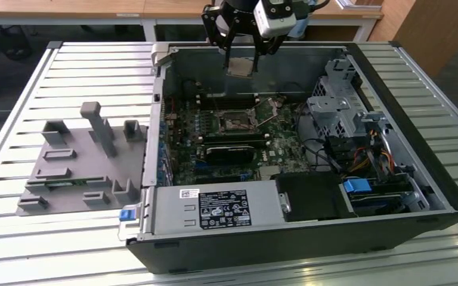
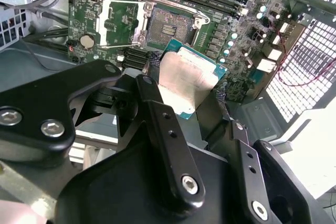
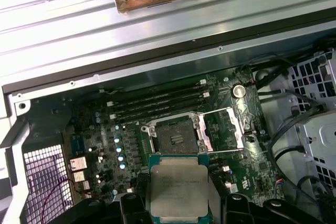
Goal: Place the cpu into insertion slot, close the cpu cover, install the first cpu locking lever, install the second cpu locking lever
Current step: 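Place the cpu into insertion slot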
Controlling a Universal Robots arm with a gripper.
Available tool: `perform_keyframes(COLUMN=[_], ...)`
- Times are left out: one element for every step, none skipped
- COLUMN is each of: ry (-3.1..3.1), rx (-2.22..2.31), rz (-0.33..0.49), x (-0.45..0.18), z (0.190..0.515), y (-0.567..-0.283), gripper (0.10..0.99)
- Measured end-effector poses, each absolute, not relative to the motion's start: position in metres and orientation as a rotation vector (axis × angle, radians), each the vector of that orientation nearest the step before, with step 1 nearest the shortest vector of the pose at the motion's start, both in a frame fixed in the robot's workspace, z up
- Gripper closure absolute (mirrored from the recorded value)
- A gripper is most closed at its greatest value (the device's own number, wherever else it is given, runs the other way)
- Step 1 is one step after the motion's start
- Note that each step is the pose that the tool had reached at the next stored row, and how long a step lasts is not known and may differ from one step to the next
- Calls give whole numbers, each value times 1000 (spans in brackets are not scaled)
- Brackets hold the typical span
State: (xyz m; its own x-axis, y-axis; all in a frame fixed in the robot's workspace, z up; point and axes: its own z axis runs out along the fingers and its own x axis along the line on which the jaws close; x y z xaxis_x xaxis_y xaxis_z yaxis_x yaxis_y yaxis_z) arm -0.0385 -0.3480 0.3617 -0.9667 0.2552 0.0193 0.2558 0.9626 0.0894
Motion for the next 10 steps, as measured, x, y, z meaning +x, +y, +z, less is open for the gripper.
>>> perform_keyframes(ry=[-3104,-3104,-3104,-3104,-3104,-3104,-3103,-3103,-3103,-3103], rx=[-406,-408,-409,-411,-412,-414,-415,-417,-419,-421], rz=[-143,-143,-143,-143,-143,-143,-143,-143,-143,-143], x=[-38,-38,-38,-38,-38,-38,-38,-38,-38,-38], z=[362,362,362,362,362,362,362,362,362,362], y=[-348,-348,-348,-348,-348,-348,-348,-348,-348,-348], gripper=[557,557,557,557,557,557,557,557,557,557])
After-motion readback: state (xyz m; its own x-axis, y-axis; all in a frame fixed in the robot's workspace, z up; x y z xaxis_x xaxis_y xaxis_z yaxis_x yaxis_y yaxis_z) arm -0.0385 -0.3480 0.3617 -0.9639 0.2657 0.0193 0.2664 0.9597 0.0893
